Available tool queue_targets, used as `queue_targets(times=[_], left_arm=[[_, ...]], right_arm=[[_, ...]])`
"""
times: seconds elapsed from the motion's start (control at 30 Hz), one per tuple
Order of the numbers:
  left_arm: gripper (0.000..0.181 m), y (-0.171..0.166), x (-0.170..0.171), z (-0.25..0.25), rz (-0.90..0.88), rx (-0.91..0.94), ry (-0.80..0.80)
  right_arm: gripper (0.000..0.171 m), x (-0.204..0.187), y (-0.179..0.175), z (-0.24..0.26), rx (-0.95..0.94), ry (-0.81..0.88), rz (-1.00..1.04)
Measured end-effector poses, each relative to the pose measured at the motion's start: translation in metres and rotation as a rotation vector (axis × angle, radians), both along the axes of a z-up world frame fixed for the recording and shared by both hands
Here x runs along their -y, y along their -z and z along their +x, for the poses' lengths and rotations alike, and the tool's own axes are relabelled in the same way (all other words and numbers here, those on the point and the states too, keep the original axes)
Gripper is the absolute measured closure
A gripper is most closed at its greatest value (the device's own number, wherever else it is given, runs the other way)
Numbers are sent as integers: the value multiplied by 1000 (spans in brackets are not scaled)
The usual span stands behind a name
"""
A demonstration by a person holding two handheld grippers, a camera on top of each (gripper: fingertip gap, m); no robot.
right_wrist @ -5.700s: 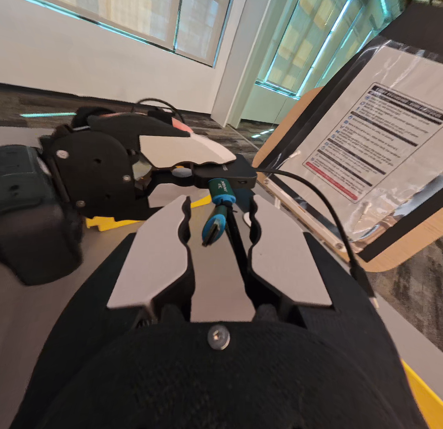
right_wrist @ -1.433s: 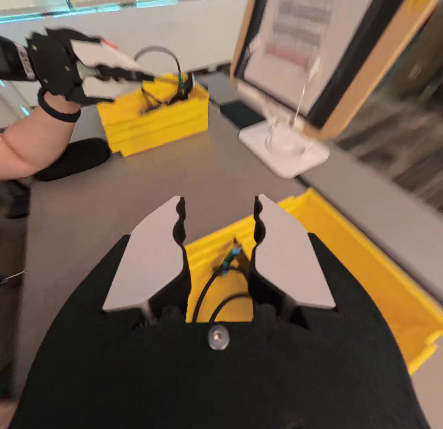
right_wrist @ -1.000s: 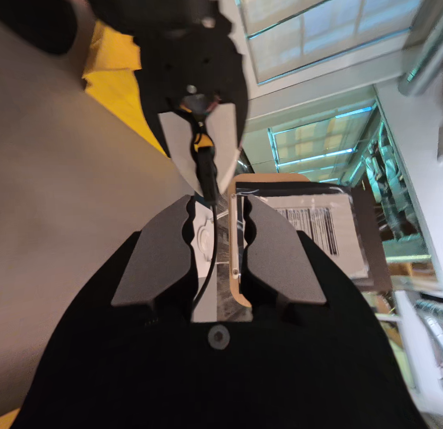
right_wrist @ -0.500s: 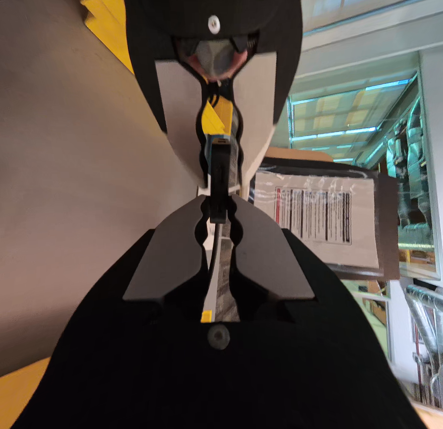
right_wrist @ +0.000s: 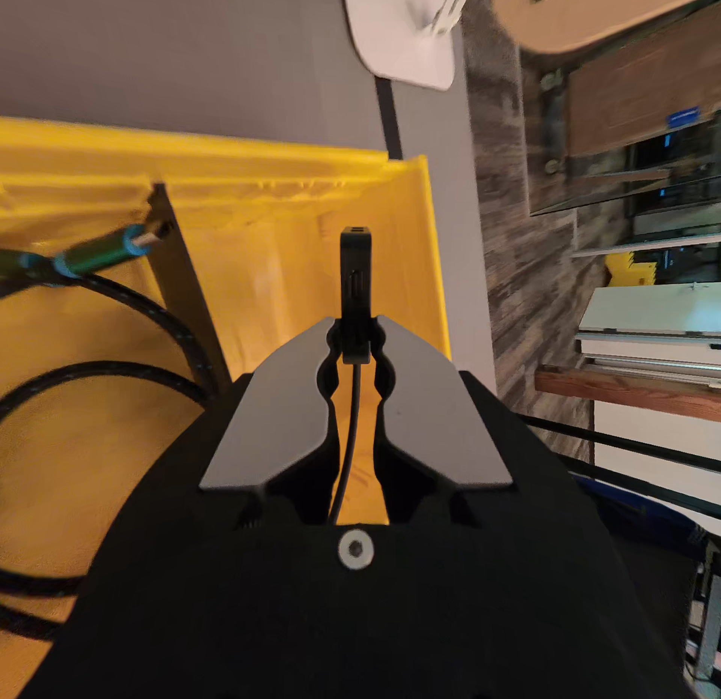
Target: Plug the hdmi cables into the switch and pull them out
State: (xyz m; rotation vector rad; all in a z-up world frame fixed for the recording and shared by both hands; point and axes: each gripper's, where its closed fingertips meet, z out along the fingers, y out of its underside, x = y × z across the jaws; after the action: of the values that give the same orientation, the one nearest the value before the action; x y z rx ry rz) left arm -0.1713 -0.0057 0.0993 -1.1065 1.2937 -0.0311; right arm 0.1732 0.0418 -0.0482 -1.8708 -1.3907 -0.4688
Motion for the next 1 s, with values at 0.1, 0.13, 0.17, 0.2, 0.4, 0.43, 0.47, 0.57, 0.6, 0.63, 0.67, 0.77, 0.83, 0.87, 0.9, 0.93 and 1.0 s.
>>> queue_targets(times=[0.1,0.13,0.17,0.2,0.4,0.43,0.47,0.57,0.6,0.63,0.67,0.77,0.83,0.87,0.9,0.93,1.0], left_arm=[[139,-1,-5,-7,-8,-4,-22],[139,-2,-9,-11,-8,-7,-36],[139,-2,-12,-14,-6,-5,-51],[139,-3,-16,-18,-8,-2,-64],[137,-11,-37,-57,-51,31,-175],[137,-14,-39,-66,-62,45,-199],[137,-18,-43,-78,-76,63,-236],[138,-18,-60,-123,-170,107,-394],[138,-15,-64,-138,-206,114,-432],[138,-11,-69,-154,-240,117,-470],[138,-6,-74,-170,-259,117,-514],[138,13,-90,-209,-280,84,-602],[139,33,-101,-219,-363,79,-624],[139,42,-108,-220,-404,86,-628],[139,51,-115,-220,-430,93,-634],[141,58,-123,-220,-440,94,-650],[142,72,-138,-219,-428,67,-673]], right_arm=[[156,-15,23,10,67,-5,-50],[156,-19,32,14,84,0,-72],[156,-22,41,17,101,4,-103],[156,-24,51,20,119,8,-129],[145,-32,47,29,134,61,-58],[145,-30,36,26,99,58,-27],[145,-27,23,25,72,61,7],[146,-10,-16,23,29,85,88],[146,-5,-31,21,28,93,128],[146,0,-45,18,19,94,170],[146,3,-60,11,5,87,216],[146,13,-93,-21,-49,20,328],[146,18,-101,-44,-60,-35,352],[146,20,-101,-53,-49,-53,351],[146,20,-102,-60,-33,-65,356],[146,21,-101,-66,-18,-74,358],[146,21,-100,-75,-4,-88,352]])
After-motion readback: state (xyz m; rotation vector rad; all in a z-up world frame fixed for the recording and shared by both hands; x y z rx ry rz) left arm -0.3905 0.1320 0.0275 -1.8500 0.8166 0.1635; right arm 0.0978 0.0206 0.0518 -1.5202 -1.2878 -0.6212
